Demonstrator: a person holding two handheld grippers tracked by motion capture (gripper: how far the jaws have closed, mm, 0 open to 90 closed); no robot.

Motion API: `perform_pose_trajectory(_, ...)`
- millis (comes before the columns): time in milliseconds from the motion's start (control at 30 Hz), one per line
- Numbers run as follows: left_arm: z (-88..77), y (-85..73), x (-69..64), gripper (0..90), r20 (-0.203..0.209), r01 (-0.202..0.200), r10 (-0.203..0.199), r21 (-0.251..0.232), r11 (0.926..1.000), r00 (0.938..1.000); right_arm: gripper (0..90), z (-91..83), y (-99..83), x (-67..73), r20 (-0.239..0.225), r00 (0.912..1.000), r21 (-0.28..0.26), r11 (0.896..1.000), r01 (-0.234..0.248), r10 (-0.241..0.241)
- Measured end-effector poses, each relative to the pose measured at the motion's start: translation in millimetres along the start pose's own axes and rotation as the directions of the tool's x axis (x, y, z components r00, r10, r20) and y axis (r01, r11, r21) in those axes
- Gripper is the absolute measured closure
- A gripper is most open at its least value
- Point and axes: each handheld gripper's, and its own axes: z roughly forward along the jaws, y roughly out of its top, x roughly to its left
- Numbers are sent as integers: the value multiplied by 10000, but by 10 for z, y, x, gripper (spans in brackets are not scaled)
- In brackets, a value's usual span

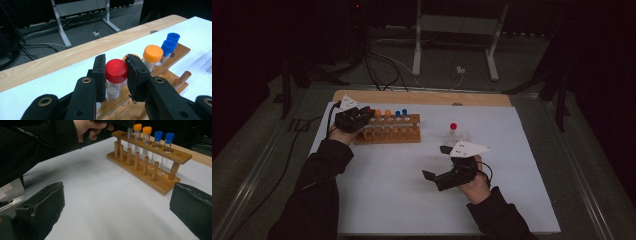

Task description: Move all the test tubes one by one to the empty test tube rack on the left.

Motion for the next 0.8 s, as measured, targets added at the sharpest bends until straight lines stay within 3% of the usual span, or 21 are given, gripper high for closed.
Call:
perform_pose_trajectory(100, 3, 7, -6, 714, 44, -68, 67, 85, 9999, 10000, 0, -6, 3, -7, 12, 10000, -23, 10000, -9, 9)
perform_pose_trajectory(233, -11, 9, 19, 699, 279, 177, -180, 137, 9997, 9994, 0, -21, 12, -11, 34, 10000, -81, 10000, -10, 11)
perform_pose_trajectory(333, -58, 31, 15, 598, 458, 238, -239, 17, 9997, 9987, 0, -39, 22, -24, 53, 10000, -140, 9999, -42, 42)
perform_pose_trajectory(400, -105, 58, 1, 537, 463, 76, -75, -21, 10000, 9989, 0, -52, 28, -40, 18, 9999, -207, 9997, -137, 137)
perform_pose_trajectory(567, -269, 107, -30, 390, 907, 162, -127, -374, 9992, 9958, 0, -122, 69, -117, 208, 9997, -447, 9989, -154, 163)
perform_pose_trajectory(733, -413, 84, -125, 190, 1567, 170, -108, -384, 9991, 9876, 0, -227, 122, -275, 651, 9976, -613, 9979, -185, 225)
perform_pose_trajectory(800, -480, 60, -176, 149, 1818, 209, -121, -463, 9987, 9833, 0, -258, 120, -361, 806, 9963, -640, 9977, -230, 282)
